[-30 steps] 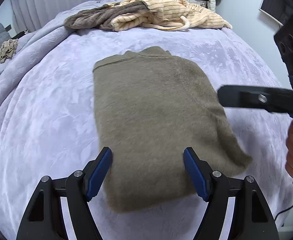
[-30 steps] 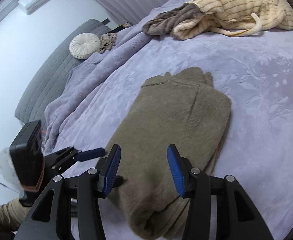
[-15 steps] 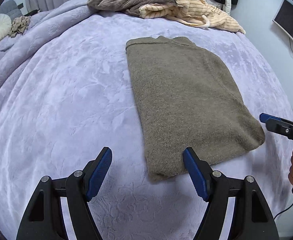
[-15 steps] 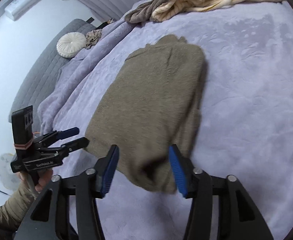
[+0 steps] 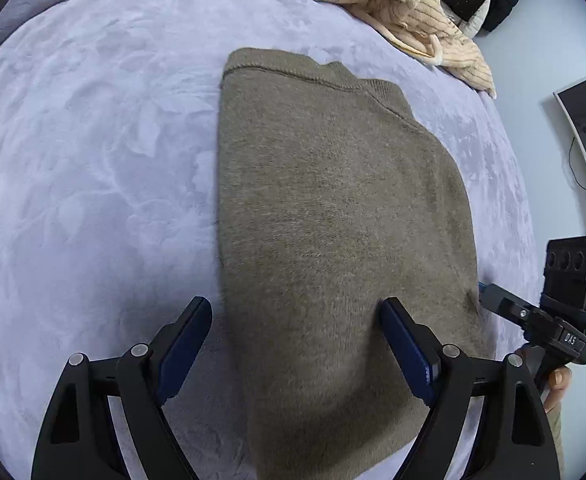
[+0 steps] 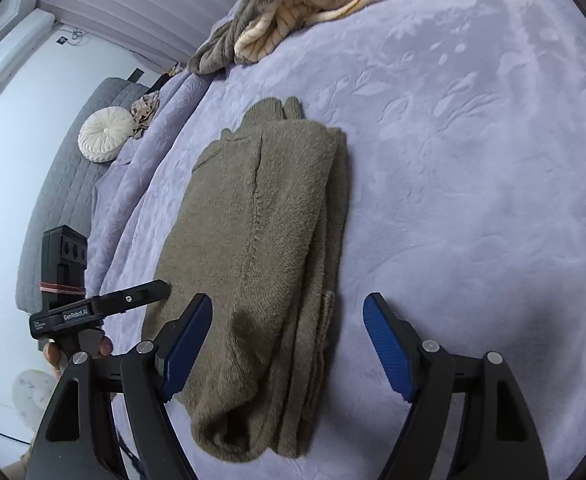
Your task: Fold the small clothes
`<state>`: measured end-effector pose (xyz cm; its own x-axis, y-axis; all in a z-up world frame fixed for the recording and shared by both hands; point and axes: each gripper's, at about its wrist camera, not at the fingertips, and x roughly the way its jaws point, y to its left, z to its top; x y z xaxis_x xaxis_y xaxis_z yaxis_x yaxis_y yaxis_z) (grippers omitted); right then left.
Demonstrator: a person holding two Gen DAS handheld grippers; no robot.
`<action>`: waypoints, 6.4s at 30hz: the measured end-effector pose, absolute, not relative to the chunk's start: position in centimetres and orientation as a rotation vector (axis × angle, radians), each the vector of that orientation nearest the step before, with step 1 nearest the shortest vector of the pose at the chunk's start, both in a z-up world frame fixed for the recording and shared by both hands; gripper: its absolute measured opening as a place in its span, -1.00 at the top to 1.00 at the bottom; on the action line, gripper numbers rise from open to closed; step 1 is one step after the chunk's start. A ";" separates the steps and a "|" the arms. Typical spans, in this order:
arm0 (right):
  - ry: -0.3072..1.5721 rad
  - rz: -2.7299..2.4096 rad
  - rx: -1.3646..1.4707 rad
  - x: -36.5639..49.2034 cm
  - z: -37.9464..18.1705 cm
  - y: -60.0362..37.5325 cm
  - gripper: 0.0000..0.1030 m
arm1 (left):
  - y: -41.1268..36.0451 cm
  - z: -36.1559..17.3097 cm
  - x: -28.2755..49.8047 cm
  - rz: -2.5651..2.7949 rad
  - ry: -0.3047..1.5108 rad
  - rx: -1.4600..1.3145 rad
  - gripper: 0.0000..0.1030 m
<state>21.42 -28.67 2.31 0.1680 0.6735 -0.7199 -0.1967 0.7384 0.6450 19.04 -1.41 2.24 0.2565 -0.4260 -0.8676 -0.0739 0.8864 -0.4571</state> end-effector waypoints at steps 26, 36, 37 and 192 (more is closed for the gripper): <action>1.126 0.618 0.104 18.2 7.1 -21.0 0.23 | -5.0 6.7 16.4 -0.265 1.137 -0.234 0.11; 1.076 0.623 0.051 13.5 9.7 -20.3 0.23 | -4.8 8.8 11.9 -0.245 1.091 -0.206 0.11; 1.071 0.624 0.045 13.0 10.0 -20.2 0.23 | -4.7 8.9 11.4 -0.243 1.086 -0.203 0.11; 0.978 0.566 -0.278 -16.3 11.8 -20.7 -0.52 | -5.7 9.0 -15.7 0.066 1.094 0.035 -0.70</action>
<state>-16.28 -20.70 11.83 0.4302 0.3257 -0.8420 -0.5682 0.8224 0.0278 -15.69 -5.74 9.05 0.4569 0.0704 -0.8867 -0.0362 0.9975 0.0605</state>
